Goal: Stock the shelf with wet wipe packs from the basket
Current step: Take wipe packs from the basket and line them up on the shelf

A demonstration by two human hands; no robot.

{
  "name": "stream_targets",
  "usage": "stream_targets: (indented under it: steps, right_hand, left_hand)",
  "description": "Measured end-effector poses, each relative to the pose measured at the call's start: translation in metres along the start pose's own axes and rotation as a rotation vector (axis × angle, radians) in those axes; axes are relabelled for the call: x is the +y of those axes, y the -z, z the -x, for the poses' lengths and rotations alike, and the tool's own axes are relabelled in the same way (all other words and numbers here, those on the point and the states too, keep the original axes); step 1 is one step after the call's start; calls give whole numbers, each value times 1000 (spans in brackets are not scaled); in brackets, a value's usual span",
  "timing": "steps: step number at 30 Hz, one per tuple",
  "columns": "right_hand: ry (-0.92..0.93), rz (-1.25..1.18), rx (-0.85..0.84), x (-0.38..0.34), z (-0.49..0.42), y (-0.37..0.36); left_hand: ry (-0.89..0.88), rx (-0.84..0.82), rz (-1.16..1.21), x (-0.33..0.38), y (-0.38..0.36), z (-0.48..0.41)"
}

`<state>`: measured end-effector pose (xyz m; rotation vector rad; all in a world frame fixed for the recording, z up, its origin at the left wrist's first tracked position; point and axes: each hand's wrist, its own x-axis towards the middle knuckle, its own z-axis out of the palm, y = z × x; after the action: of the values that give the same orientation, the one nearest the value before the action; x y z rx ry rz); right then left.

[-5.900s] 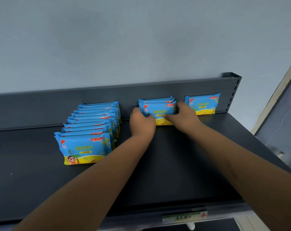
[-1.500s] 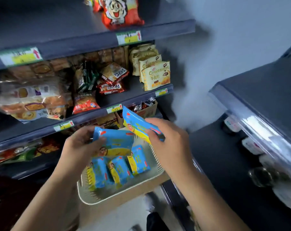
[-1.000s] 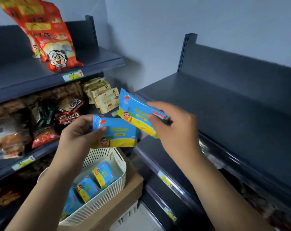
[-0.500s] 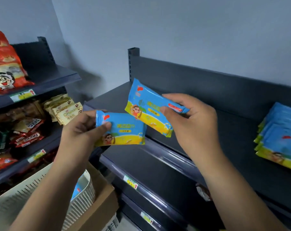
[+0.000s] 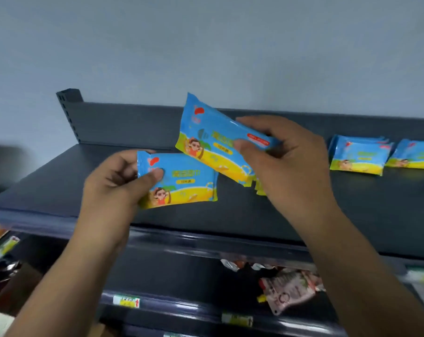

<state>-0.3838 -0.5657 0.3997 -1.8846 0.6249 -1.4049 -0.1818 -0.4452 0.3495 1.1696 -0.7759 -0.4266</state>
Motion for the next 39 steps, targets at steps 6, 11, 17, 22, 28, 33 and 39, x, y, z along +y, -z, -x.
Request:
stream_targets:
  steps: [6, 11, 17, 22, 28, 33, 39]
  right_hand:
    - [46, 87, 104, 7, -4, 68]
    - [64, 135, 184, 20, -14, 128]
    - [55, 182, 261, 43, -35, 215]
    - [-55, 283, 191, 92, -72, 285]
    - [-199, 524, -66, 174, -106, 323]
    - [-130, 695, -253, 217, -118, 315]
    - [24, 953, -296, 229, -125, 307]
  left_hand:
    - [15, -148, 53, -6, -78, -9]
    - [35, -240, 102, -10, -149, 3]
    - [58, -377, 95, -25, -236, 28]
    - [105, -461, 68, -41, -297, 47]
    - [166, -539, 10, -54, -349, 53]
    - [196, -531, -85, -65, -372, 47]
    - [339, -427, -32, -77, -383, 37]
